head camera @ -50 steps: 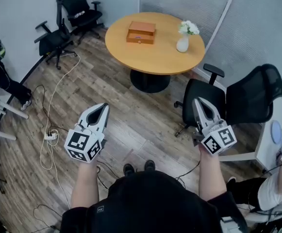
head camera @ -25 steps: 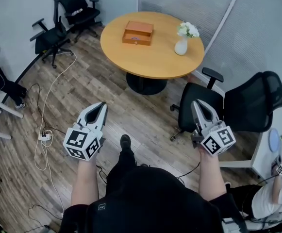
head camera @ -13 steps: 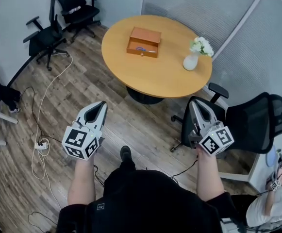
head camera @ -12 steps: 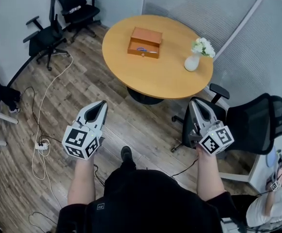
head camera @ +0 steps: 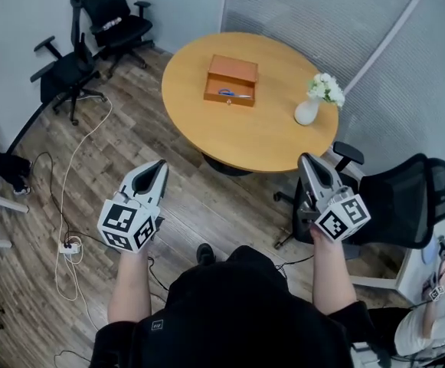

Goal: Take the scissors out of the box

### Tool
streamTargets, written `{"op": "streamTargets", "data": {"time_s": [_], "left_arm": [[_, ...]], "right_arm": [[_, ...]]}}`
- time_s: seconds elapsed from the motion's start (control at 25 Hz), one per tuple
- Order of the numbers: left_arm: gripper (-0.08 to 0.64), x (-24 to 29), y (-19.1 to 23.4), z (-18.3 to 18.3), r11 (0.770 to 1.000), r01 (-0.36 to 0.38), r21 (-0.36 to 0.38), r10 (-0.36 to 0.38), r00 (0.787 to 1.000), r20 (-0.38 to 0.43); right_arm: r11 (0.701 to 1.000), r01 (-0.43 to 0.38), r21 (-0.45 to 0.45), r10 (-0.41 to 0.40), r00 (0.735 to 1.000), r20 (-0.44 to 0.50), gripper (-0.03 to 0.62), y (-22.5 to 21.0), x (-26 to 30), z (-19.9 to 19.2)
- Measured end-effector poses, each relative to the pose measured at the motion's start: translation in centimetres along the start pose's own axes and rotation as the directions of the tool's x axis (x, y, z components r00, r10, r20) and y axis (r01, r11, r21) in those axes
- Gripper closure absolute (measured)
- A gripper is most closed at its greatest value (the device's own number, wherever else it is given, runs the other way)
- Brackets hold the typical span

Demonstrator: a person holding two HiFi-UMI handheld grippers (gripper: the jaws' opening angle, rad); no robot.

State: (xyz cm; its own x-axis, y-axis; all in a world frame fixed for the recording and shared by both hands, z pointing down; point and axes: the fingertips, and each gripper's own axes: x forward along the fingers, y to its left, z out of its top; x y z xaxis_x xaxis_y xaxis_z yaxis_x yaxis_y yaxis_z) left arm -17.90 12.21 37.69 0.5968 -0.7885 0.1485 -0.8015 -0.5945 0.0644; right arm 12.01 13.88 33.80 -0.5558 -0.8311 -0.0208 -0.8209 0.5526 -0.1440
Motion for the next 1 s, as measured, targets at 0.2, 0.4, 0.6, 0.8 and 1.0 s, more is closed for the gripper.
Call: {"op": "streamTargets", "data": {"time_s": [0.2,0.4,0.6,0.8,1.0], "left_arm": [[0.546,1.6,1.6,-0.4,1.000,-0.013,-0.007,0.013,1.000,-0.025],[0.546,4.6,3.0,-0.6,1.000,-0.023,0.002,0.023,0.998,-0.059],[0.546,9.1,4.7,-0.1,0.999,-0.037,0.011,0.038,0.996,-0.081],[0.546,16.2,6.1,0.0,1.000,-0.028,-0.005,0.027,0.993,-0.119],[0.546,23.6,6.8,0.4,1.000,-0.009,0.001,0.009,0.989,-0.145]], "right_arm": [[1.000,-0.004,0.019,0.004,1.000,0.007,0.554,-1.8,1.6,-0.6],[0.998,-0.017,0.059,0.016,1.000,0.016,0.552,-4.9,4.5,-1.8],[0.996,-0.037,0.083,0.036,0.999,0.012,0.552,-9.0,8.0,-2.7],[0.995,-0.039,0.097,0.040,0.999,-0.011,0.552,-14.9,12.4,-3.1],[0.992,-0.059,0.111,0.063,0.998,-0.026,0.552,-20.5,17.0,-4.0]]}}
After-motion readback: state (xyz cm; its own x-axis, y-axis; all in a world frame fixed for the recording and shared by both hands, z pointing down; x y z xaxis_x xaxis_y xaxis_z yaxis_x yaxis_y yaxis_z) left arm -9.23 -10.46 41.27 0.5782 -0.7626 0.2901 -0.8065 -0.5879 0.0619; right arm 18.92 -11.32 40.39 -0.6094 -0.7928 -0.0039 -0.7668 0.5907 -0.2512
